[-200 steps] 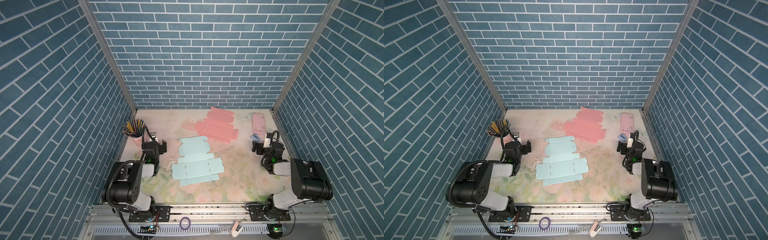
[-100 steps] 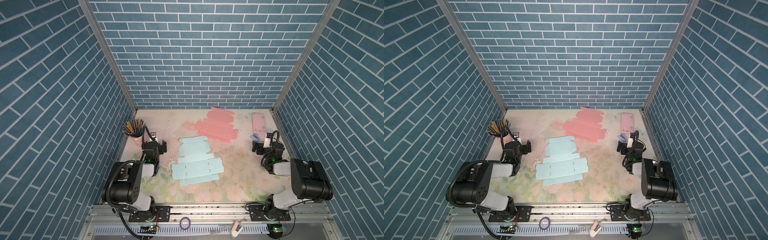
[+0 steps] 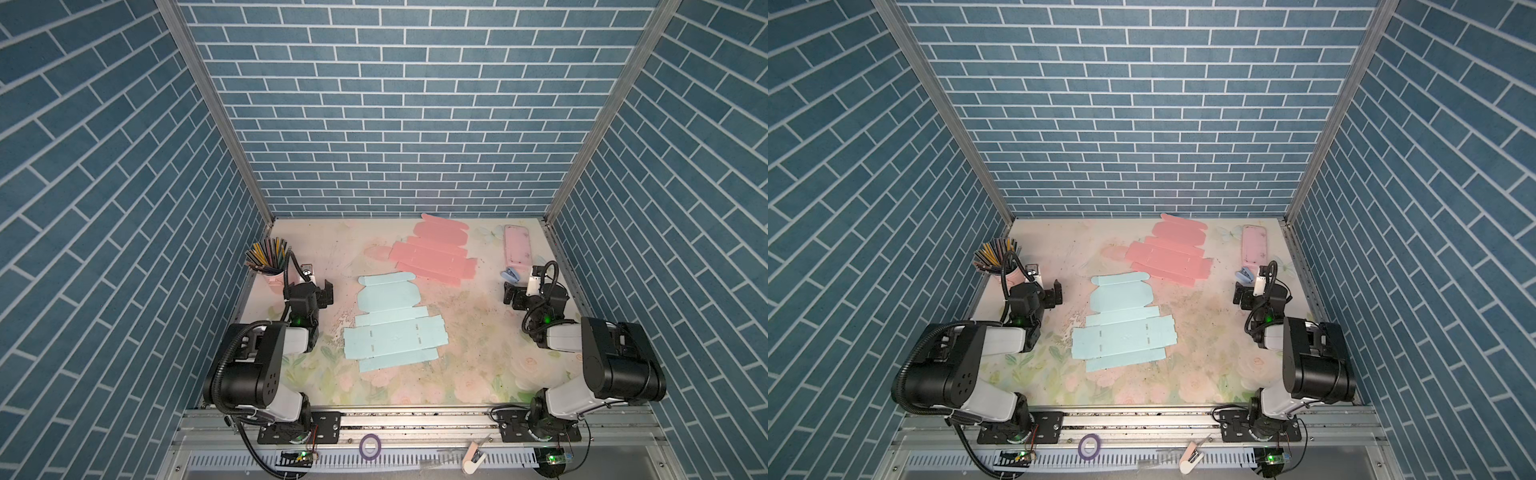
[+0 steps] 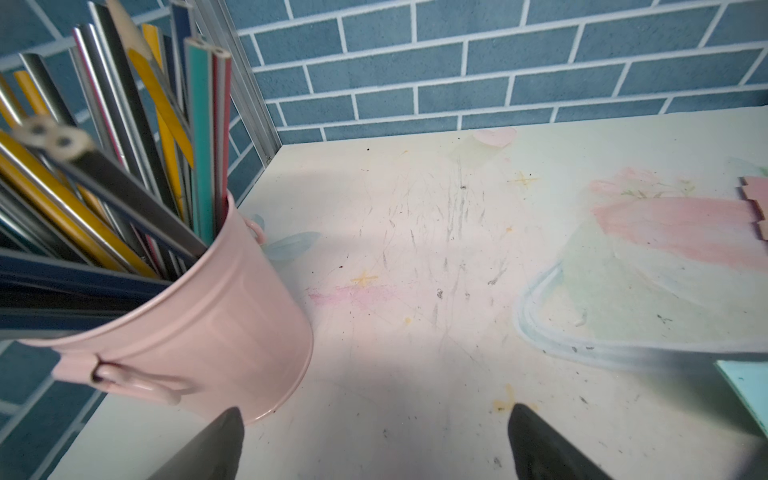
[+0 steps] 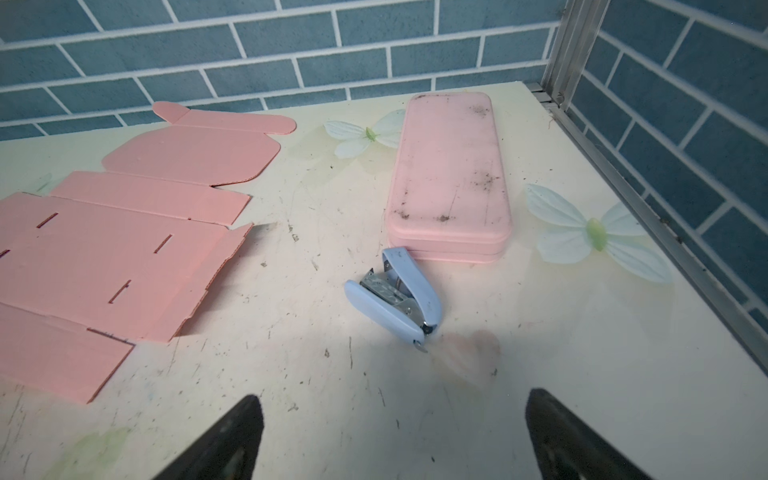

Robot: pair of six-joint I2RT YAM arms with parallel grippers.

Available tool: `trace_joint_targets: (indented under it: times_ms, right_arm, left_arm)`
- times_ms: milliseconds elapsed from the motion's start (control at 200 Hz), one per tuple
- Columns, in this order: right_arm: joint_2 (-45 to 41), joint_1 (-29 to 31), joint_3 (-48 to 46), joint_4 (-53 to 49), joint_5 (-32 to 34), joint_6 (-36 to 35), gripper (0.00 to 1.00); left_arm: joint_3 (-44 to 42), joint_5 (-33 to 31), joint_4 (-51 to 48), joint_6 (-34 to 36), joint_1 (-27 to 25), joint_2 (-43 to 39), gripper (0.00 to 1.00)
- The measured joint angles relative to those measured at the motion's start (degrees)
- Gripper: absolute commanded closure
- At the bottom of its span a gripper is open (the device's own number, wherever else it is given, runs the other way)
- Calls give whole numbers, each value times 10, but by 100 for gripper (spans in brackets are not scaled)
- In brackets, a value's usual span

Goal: Fold the paper box
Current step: 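Move both grippers toward the light-blue box blank's nearer edges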

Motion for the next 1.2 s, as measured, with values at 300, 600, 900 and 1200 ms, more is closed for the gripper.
trace_joint_targets:
  times_ms: [300,600,900,1200]
  right_arm:
    - [-129,15,30,-132,37,2,1]
    - [-224,91,141,-390,134,80,1]
    - [-319,184,156,-584,154,183,1]
    - [-358,252,158,-714,119,249,1]
  left_arm:
    - [-2,22,-112,-15,0,-157,1]
    - [82,101,-316,-92,-41,-277,1]
    - [161,217,-518,-223,-91,-262,1]
    - [206,260,-621,-236,-223,-210,1]
